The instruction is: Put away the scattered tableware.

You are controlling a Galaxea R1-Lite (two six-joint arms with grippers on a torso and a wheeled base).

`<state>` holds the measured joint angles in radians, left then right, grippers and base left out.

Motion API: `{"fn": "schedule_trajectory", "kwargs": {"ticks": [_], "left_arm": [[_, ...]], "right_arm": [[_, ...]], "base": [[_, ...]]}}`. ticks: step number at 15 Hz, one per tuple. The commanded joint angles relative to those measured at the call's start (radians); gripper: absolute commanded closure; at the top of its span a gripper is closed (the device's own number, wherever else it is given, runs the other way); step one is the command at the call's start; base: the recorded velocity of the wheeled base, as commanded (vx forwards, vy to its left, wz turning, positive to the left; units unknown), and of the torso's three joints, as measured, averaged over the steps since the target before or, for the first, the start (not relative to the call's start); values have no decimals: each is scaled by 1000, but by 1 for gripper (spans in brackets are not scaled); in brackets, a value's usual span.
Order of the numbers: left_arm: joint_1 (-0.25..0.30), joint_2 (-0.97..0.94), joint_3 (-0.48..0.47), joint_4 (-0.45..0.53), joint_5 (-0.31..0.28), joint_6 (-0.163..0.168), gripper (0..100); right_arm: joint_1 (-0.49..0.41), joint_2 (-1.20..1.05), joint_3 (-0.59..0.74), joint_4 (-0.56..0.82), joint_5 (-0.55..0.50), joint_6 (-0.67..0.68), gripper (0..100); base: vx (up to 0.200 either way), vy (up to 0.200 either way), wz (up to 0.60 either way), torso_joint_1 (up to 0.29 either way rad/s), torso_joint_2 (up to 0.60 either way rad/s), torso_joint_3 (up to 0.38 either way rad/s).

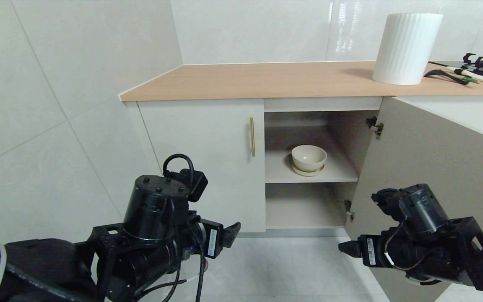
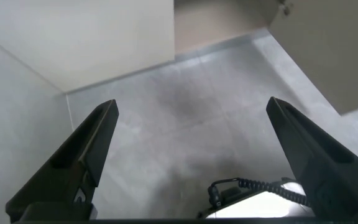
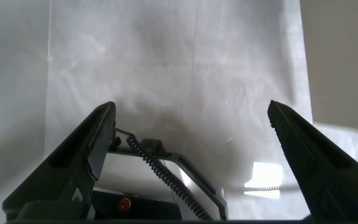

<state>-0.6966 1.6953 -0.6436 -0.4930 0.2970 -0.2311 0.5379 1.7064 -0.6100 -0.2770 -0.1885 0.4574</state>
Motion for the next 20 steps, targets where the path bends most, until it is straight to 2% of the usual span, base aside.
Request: {"fn": "schedule_trajectory", "kwargs": {"ticks": [1, 2, 10, 20], "left_arm": [[0, 3, -1, -1, 1, 1, 0], [0, 3, 1, -1, 1, 1, 0], [0, 4, 7, -7, 1, 4, 0], [0, 14, 5, -7, 13, 4, 0]], "right_arm": [[1, 1, 6, -1, 0, 0, 0], [1, -2, 6, -1, -2, 0, 0], [1, -108, 87, 1, -14, -2, 0], [-9, -152, 99, 32, -49, -5, 0]], "base": [[-200, 0, 0, -2, 2, 2], [-200, 0, 0, 7, 2, -2], [0, 0, 0, 0, 0, 0], [0, -200, 0, 1, 2, 1]]}}
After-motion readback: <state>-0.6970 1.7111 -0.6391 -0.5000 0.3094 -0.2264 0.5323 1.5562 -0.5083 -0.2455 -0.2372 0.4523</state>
